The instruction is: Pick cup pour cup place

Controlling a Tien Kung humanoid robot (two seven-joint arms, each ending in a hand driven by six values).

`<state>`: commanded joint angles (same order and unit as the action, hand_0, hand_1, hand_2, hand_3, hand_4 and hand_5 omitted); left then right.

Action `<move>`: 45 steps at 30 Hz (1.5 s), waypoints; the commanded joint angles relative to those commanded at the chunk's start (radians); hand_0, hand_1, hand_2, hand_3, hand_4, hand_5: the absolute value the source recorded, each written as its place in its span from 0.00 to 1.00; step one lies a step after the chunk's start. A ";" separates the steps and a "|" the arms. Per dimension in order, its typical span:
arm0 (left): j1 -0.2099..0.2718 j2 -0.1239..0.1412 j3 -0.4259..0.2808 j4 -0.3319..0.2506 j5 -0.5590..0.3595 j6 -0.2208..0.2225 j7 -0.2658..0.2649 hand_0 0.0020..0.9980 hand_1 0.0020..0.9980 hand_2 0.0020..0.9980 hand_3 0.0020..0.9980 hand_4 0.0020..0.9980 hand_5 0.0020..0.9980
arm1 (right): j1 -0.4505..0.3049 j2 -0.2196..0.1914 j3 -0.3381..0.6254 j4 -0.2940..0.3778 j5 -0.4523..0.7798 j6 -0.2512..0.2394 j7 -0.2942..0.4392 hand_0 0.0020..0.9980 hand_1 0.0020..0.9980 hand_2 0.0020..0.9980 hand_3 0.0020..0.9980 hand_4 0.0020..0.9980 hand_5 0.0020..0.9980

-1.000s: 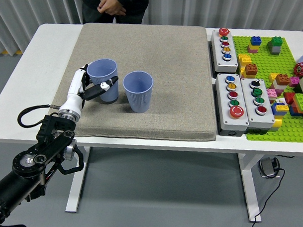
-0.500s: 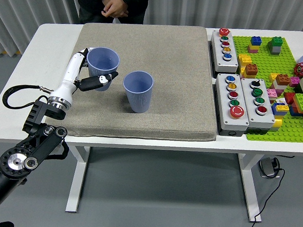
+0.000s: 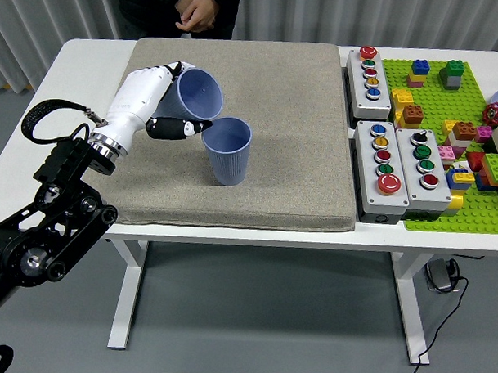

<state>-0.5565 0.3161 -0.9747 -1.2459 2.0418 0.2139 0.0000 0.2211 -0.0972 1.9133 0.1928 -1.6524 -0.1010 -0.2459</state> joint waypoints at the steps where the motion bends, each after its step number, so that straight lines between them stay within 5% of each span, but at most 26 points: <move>1: -0.003 0.002 0.002 -0.001 0.029 -0.003 0.003 0.52 0.49 0.50 0.51 0.81 0.09 | 0.000 0.000 0.000 0.000 0.000 0.000 0.000 0.70 0.64 0.60 0.59 0.00 0.26; 9: -0.028 0.028 0.019 0.010 0.213 0.046 0.009 0.52 0.49 0.49 0.51 0.81 0.09 | 0.002 -0.001 -0.003 0.000 0.005 -0.001 0.000 0.70 0.64 0.60 0.59 0.00 0.26; 18: -0.049 0.064 0.057 -0.002 0.199 0.076 -0.001 0.52 0.49 0.49 0.51 0.80 0.09 | -0.001 -0.001 -0.005 0.000 0.008 -0.002 -0.002 0.70 0.64 0.60 0.59 0.00 0.25; 45: -0.049 0.074 0.104 -0.027 0.227 0.096 0.021 0.52 0.49 0.49 0.51 0.80 0.09 | -0.008 0.001 -0.004 0.001 0.006 -0.002 -0.002 0.70 0.64 0.60 0.59 0.00 0.24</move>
<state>-0.6057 0.3901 -0.8704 -1.2728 2.2689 0.3095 0.0212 0.2129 -0.0966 1.9093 0.1937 -1.6465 -0.1029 -0.2482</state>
